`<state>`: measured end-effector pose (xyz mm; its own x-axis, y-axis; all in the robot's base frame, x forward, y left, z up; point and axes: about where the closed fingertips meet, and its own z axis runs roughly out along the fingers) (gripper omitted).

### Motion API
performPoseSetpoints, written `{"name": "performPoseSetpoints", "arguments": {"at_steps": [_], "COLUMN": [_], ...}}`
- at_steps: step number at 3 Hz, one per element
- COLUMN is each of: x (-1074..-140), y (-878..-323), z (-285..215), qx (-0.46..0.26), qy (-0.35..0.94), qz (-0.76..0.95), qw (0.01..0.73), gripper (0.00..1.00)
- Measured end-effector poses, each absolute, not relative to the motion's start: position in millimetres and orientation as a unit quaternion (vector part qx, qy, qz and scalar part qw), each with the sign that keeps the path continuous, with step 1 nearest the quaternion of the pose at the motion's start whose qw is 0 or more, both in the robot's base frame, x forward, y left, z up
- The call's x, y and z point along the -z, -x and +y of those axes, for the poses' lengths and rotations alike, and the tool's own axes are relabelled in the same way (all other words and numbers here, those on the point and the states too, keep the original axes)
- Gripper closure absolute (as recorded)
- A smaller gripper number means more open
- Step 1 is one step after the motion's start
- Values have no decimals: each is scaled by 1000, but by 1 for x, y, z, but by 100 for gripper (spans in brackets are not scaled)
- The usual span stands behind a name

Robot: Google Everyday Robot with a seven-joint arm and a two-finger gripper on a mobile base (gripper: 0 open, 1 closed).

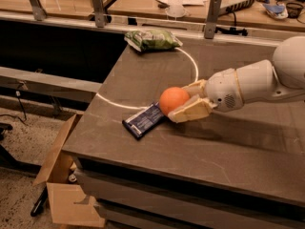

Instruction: Move orange near rxbar blueberry

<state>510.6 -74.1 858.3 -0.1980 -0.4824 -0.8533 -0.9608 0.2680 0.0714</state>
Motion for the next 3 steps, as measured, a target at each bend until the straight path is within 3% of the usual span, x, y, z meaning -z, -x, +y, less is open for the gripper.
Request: {"name": "performPoseSetpoints", "arguments": {"at_steps": [2, 3], "x": [-843, -836], "y": [-504, -505], "z": [-66, -69], "qx": [-325, -316], "qy": [507, 502], "qz": [709, 715], "qw": [366, 371], "gripper": [29, 0]}}
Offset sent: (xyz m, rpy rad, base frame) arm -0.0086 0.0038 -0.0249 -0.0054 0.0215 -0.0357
